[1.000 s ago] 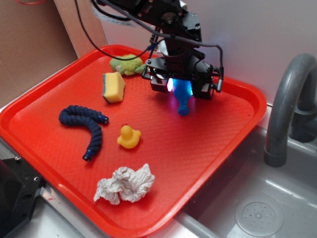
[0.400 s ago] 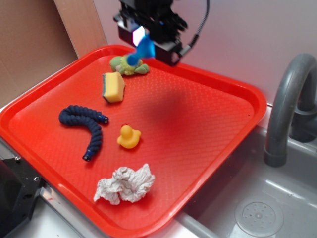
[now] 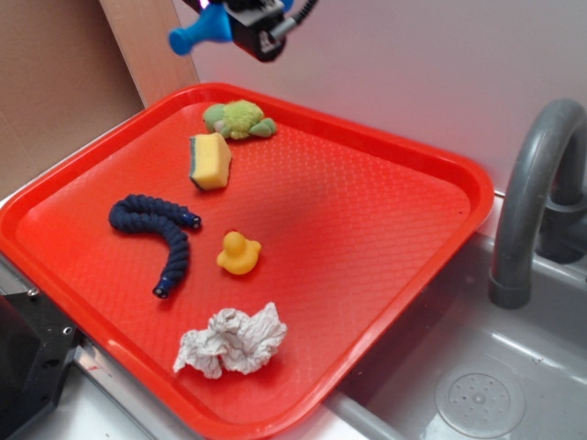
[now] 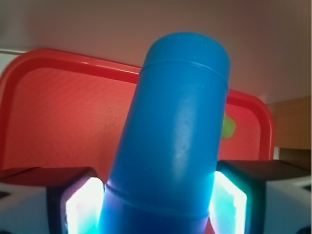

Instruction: Grab the blue bottle.

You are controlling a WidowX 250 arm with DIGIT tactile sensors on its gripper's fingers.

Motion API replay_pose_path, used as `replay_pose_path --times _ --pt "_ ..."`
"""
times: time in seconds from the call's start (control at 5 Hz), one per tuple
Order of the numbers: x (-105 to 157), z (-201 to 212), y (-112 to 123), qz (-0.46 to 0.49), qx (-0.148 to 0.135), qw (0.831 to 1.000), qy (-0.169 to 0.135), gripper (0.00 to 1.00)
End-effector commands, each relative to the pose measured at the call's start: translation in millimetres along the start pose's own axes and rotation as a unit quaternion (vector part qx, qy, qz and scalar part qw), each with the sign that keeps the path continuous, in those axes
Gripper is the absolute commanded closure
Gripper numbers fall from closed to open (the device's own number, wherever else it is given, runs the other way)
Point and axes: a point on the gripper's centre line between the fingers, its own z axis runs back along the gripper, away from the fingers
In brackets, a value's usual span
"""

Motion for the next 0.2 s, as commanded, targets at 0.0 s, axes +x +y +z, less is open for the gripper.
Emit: replay_pose_path --times 0.0 --pt "-3.5 33.5 16.0 0.025 -0.022 0.999 -0.024 1.00"
